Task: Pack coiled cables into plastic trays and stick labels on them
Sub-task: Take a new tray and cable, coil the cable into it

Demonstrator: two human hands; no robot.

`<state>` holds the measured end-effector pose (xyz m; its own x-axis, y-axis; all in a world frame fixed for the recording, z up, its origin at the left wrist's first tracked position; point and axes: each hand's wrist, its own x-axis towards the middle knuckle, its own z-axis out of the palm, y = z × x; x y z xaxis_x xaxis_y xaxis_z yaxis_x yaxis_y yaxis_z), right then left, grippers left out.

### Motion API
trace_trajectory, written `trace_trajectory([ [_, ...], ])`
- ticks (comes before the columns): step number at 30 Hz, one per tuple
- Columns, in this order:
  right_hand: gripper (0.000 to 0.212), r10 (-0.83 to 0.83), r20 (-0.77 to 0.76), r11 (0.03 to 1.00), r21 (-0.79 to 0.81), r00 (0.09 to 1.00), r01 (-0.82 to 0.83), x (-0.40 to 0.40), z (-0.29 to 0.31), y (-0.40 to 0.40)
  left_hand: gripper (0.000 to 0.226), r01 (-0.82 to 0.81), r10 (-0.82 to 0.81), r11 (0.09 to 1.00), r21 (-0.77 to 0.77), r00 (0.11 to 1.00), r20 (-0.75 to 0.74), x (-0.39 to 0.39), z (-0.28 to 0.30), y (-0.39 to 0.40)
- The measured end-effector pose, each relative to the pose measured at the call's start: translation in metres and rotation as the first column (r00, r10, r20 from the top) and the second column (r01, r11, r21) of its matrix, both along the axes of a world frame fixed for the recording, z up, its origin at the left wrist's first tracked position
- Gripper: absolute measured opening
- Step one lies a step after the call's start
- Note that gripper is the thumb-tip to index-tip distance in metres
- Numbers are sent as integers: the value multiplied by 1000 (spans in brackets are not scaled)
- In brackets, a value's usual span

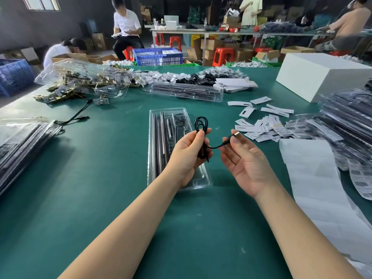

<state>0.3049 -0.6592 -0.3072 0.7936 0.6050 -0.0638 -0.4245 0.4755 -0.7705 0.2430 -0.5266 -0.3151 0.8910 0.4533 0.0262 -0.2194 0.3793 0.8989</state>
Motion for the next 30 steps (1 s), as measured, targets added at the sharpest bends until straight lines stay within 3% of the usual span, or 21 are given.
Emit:
trace_trajectory([
  [4,13,-67,-19,998,5,998,67,-2,-2,0,24,-17,17,1000,-17,1000,15,-1,1,0],
  [10,19,-107,-14,994,2,994,107,-8,-7,5,38,-12,13,999,-34,1000,25,-1,1,-3],
  [12,18,-124,98,985,-110,987,135,-9,-10,6,46,-20,21,997,-80,1000,16,-1,1,-3],
  [14,17,-122,306,941,-267,944,208,-9,-12,7,50,-19,22,991,-134,1000,16,0,3,-3],
  [17,15,-157,455,883,-332,877,330,-6,-12,6,36,-5,8,987,-163,1000,18,0,3,-2],
  [19,9,-240,374,900,-260,896,350,-6,-10,5,20,4,-1,994,-108,1000,31,-2,0,-2],
  [22,2,-287,263,921,-187,921,341,-6,-10,5,19,25,-25,999,29,1000,13,-3,-3,-4],
  [25,6,-229,382,892,-286,895,350,-9,-11,6,18,37,-37,992,117,999,-6,-3,-4,-7],
  [30,6,-144,509,850,-375,848,369,-12,-13,7,19,8,-6,993,119,1000,-19,-3,-6,-6],
])
